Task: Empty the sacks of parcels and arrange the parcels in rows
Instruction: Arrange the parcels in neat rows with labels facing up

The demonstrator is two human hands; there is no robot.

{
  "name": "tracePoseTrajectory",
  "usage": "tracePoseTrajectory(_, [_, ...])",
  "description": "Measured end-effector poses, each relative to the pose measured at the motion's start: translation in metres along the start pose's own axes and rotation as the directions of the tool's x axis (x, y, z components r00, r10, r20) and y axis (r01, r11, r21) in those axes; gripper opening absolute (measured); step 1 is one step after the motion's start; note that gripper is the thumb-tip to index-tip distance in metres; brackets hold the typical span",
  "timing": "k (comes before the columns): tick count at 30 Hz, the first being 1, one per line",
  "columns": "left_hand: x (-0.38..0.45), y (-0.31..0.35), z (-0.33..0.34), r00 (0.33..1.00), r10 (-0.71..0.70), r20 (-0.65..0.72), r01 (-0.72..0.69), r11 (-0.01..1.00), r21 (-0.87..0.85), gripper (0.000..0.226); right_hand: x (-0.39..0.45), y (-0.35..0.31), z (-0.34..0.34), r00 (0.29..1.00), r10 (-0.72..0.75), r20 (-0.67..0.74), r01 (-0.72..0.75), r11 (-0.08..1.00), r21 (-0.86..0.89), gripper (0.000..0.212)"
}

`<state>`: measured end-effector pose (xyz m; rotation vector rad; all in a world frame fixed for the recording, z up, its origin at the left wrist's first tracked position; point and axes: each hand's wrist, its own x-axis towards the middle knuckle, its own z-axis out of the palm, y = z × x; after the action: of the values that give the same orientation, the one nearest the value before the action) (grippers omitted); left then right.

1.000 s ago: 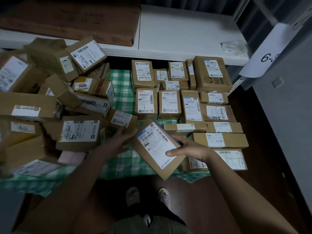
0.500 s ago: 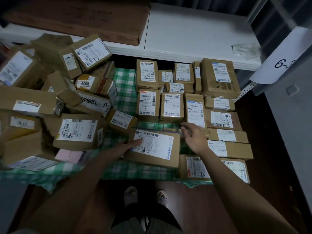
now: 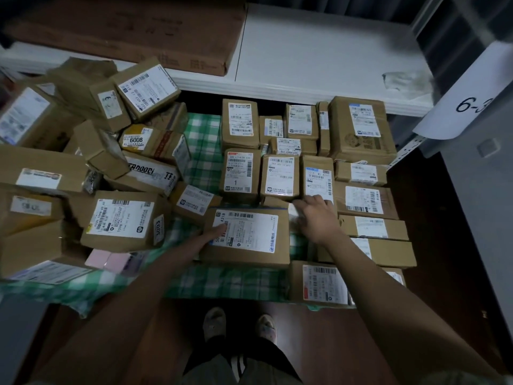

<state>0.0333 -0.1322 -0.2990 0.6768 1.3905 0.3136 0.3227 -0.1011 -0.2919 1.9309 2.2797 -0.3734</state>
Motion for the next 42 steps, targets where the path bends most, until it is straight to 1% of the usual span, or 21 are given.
tracePoseTrajectory(2, [0.002, 0.001, 0.0, 1.0, 0.001, 0.006, -0.001, 1.0, -0.02, 0.056, -0.002, 0.001, -0.018, 0.998, 0.015, -0.058, -0.002, 0.976, 0.217, 0.045])
tracePoseTrajectory(4, [0.005, 0.002, 0.003, 1.0, -0.001, -0.007, 0.001, 1.0, 0.004, 0.051, -0.005, 0.005, -0.037, 0.987, 0.078, -0.138, -0.013, 0.908, 0.418, 0.045])
tracePoseTrajectory(5, [0.008, 0.001, 0.005, 1.0, -0.001, -0.018, 0.001, 1.0, 0.003, 0.049, -0.006, 0.007, -0.046, 0.977, 0.113, -0.181, -0.009, 0.871, 0.491, 0.045])
tracePoseTrajectory(7, [0.012, 0.002, 0.014, 0.999, 0.023, -0.047, -0.023, 1.0, -0.007, 0.05, -0.008, 0.012, -0.065, 0.953, 0.155, -0.261, 0.019, 0.828, 0.561, 0.045])
tracePoseTrajectory(8, [0.014, 0.0, 0.017, 0.997, 0.037, -0.063, -0.037, 0.999, -0.004, 0.053, -0.009, 0.012, -0.071, 0.946, 0.164, -0.278, 0.029, 0.815, 0.579, 0.045])
tracePoseTrajectory(10, [0.022, 0.003, 0.028, 0.996, 0.065, -0.065, -0.064, 0.998, 0.005, 0.067, -0.013, 0.019, -0.081, 0.935, 0.18, -0.304, 0.03, 0.816, 0.577, 0.047])
tracePoseTrajectory(13, [0.044, 0.001, 0.036, 0.992, 0.081, -0.101, -0.077, 0.996, 0.045, 0.11, -0.018, 0.03, -0.086, 0.908, 0.19, -0.373, 0.019, 0.872, 0.49, 0.049])
tracePoseTrajectory(14, [0.05, -0.001, 0.036, 0.991, 0.076, -0.113, -0.072, 0.997, 0.04, 0.117, -0.019, 0.032, -0.085, 0.898, 0.193, -0.396, 0.011, 0.889, 0.458, 0.049])
tracePoseTrajectory(15, [0.059, -0.002, 0.039, 0.991, 0.065, -0.117, -0.062, 0.998, 0.029, 0.12, -0.02, 0.037, -0.084, 0.891, 0.203, -0.407, -0.013, 0.905, 0.424, 0.049])
tracePoseTrajectory(18, [0.07, -0.001, 0.047, 0.989, 0.045, -0.138, -0.045, 0.999, 0.005, 0.112, -0.018, 0.045, -0.077, 0.887, 0.216, -0.409, -0.072, 0.938, 0.338, 0.048])
tracePoseTrajectory(20, [0.076, -0.002, 0.05, 0.988, 0.034, -0.152, -0.029, 0.999, 0.031, 0.114, -0.017, 0.048, -0.07, 0.887, 0.208, -0.412, -0.078, 0.947, 0.31, 0.048])
tracePoseTrajectory(21, [0.079, -0.001, 0.052, 0.988, 0.036, -0.151, -0.029, 0.998, 0.052, 0.111, -0.015, 0.05, -0.067, 0.89, 0.212, -0.405, -0.084, 0.947, 0.311, 0.048])
tracePoseTrajectory(24, [0.079, 0.006, 0.064, 0.983, 0.075, -0.166, -0.065, 0.996, 0.067, 0.082, -0.015, 0.053, -0.061, 0.899, 0.208, -0.386, -0.077, 0.941, 0.328, 0.047])
tracePoseTrajectory(25, [0.08, 0.007, 0.068, 0.98, 0.086, -0.181, -0.073, 0.994, 0.077, 0.076, -0.015, 0.054, -0.059, 0.899, 0.195, -0.393, -0.064, 0.945, 0.321, 0.047])
tracePoseTrajectory(29, [0.089, 0.011, 0.071, 0.962, 0.093, -0.255, -0.063, 0.99, 0.124, 0.077, -0.014, 0.06, -0.054, 0.901, 0.175, -0.396, -0.054, 0.953, 0.297, 0.049])
tracePoseTrajectory(32, [0.095, 0.016, 0.07, 0.968, 0.097, -0.232, -0.083, 0.994, 0.068, 0.075, -0.013, 0.061, -0.051, 0.9, 0.173, -0.4, -0.054, 0.955, 0.292, 0.05])
tracePoseTrajectory(34, [0.093, 0.019, 0.071, 0.972, 0.12, -0.204, -0.123, 0.992, -0.001, 0.065, -0.012, 0.06, -0.05, 0.901, 0.147, -0.409, -0.03, 0.959, 0.281, 0.048])
tracePoseTrajectory(35, [0.093, 0.018, 0.07, 0.971, 0.14, -0.194, -0.143, 0.99, -0.004, 0.063, -0.012, 0.059, -0.049, 0.902, 0.135, -0.41, -0.017, 0.96, 0.279, 0.047])
tracePoseTrajectory(38, [0.094, 0.012, 0.067, 0.96, 0.185, -0.209, -0.178, 0.983, 0.055, 0.068, -0.01, 0.054, -0.049, 0.903, 0.121, -0.411, 0.01, 0.953, 0.303, 0.045])
tracePoseTrajectory(42, [0.089, 0.005, 0.067, 0.959, 0.21, -0.189, -0.194, 0.976, 0.098, 0.063, -0.011, 0.051, -0.05, 0.921, 0.141, -0.363, 0.017, 0.917, 0.398, 0.045])
